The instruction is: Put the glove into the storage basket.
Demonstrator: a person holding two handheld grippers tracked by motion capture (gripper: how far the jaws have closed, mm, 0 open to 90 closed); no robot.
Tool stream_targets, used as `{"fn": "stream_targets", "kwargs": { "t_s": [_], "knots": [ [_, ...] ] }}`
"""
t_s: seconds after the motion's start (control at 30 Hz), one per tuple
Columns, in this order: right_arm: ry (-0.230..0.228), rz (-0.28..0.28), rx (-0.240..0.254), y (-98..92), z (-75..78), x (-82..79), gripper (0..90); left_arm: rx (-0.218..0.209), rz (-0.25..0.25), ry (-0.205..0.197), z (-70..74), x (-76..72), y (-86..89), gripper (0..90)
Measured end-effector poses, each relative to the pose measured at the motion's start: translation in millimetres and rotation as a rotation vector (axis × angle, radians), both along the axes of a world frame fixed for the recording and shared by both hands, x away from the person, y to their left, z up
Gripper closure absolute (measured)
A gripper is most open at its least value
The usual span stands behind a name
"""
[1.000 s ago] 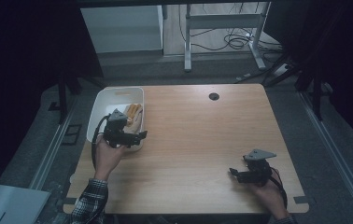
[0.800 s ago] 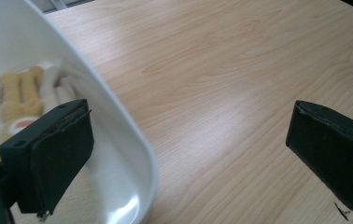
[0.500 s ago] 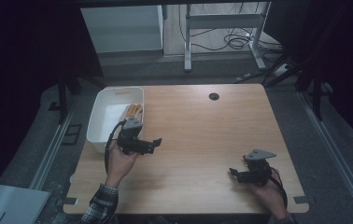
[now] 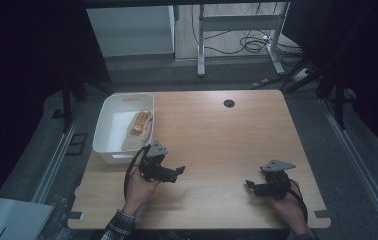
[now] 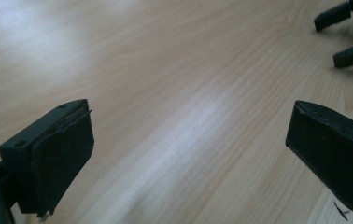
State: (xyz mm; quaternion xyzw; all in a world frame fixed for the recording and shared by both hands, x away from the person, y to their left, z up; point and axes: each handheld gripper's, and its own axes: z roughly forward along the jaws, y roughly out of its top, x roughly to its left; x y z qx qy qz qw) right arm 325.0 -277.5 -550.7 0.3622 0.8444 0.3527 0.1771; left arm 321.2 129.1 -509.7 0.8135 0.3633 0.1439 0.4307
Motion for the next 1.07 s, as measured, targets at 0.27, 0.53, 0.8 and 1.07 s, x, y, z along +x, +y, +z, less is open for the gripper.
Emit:
{"fn": "stream_targets", "kwargs": {
  "t_s": [0.27,0.53,0.8,1.07],
  "knots": [
    [0.003,-0.002,0.001,0.1,0.1,-0.2,19.5,0.025,-0.005,0.038,-26.1,-7.3,1.7,1.2],
    [0.004,0.000,-0.001,0.1,0.2,-0.1,18.9,0.072,0.000,0.055,-47.0,-11.6,1.8,1.2],
    [0.002,0.004,-0.001,0.0,0.0,-0.1,18.2,0.170,-0.002,0.078,-58.9,-12.5,-7.4,0.3],
    [0.002,0.005,0.000,-0.1,-0.3,-0.2,18.0,0.155,0.011,0.107,-59.7,-9.8,-5.3,0.0]
  ]
}}
